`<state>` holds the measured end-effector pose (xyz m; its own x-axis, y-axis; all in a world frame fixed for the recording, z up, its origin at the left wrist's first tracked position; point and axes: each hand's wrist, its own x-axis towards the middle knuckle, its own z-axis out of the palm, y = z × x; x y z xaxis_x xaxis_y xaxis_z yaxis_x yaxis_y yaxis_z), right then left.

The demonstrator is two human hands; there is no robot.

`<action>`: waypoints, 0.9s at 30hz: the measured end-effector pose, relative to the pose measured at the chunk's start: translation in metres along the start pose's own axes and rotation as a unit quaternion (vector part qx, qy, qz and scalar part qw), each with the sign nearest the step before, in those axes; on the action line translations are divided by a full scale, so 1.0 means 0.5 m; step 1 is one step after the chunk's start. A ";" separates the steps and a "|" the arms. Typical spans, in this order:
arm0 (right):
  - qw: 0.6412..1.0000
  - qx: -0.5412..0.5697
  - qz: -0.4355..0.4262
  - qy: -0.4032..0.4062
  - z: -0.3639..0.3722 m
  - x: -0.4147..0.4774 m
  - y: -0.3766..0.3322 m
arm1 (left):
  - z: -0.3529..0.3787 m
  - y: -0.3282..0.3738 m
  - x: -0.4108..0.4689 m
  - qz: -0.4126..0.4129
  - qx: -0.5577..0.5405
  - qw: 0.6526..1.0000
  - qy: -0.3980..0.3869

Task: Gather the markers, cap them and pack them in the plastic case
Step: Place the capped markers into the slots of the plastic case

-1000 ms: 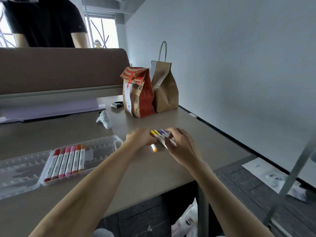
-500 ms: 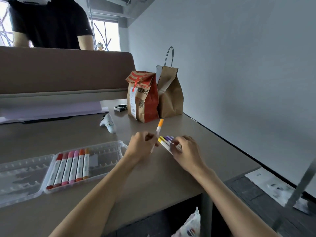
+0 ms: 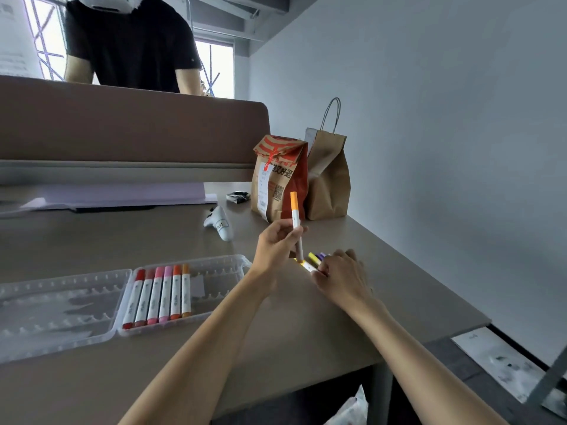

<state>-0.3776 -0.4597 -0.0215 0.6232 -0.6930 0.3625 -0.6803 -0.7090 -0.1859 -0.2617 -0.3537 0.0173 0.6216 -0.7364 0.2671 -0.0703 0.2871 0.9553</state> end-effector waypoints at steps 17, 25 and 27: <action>0.797 0.574 -0.064 -0.177 -0.047 0.037 -0.269 | -0.315 0.118 -0.076 -0.085 0.161 0.982 -0.045; 0.802 0.556 -0.083 -0.202 0.009 0.072 -0.284 | -0.374 0.043 -0.064 -0.019 0.360 0.932 -0.028; 0.793 0.568 -0.085 -0.205 0.017 0.072 -0.278 | -0.384 0.030 -0.057 -0.003 0.417 0.908 -0.043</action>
<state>-0.2574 -0.3872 0.0098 0.9002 -0.3935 0.1867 0.0682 -0.2959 -0.9528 -0.1307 -0.2110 -0.0003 0.5634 -0.7918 0.2359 -0.6553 -0.2543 0.7113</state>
